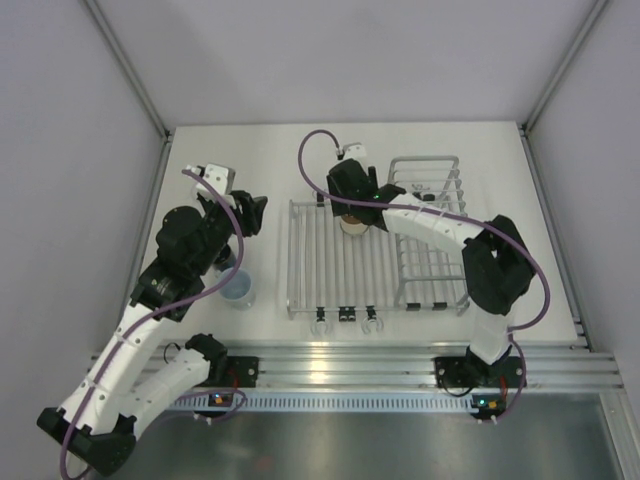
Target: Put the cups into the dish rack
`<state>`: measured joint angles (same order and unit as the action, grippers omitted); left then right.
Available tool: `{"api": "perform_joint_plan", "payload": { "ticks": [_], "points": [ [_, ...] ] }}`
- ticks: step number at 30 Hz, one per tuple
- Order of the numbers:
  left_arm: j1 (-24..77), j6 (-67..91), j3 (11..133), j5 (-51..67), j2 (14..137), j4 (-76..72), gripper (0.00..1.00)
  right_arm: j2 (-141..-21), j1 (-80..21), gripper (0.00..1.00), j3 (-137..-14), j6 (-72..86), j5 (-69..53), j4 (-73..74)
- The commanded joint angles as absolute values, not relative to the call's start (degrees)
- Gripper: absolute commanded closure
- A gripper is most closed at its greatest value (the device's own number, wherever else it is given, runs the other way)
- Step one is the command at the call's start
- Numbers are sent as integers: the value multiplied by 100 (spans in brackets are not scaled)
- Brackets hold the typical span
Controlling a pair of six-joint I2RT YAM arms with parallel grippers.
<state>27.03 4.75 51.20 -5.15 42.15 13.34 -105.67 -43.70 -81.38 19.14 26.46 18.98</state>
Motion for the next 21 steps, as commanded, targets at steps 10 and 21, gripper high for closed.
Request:
{"api": "perform_joint_plan", "payload": {
  "ticks": [10,21],
  "points": [
    [2672,439,5098,-457,4166,1187,43,-10529,-4315,48,-8095,2092,2795,1802],
    [2681,439,5098,-431,4131,1204,43,-10433,-4324,19,-8244,1978,3023,2066]
  ]
}}
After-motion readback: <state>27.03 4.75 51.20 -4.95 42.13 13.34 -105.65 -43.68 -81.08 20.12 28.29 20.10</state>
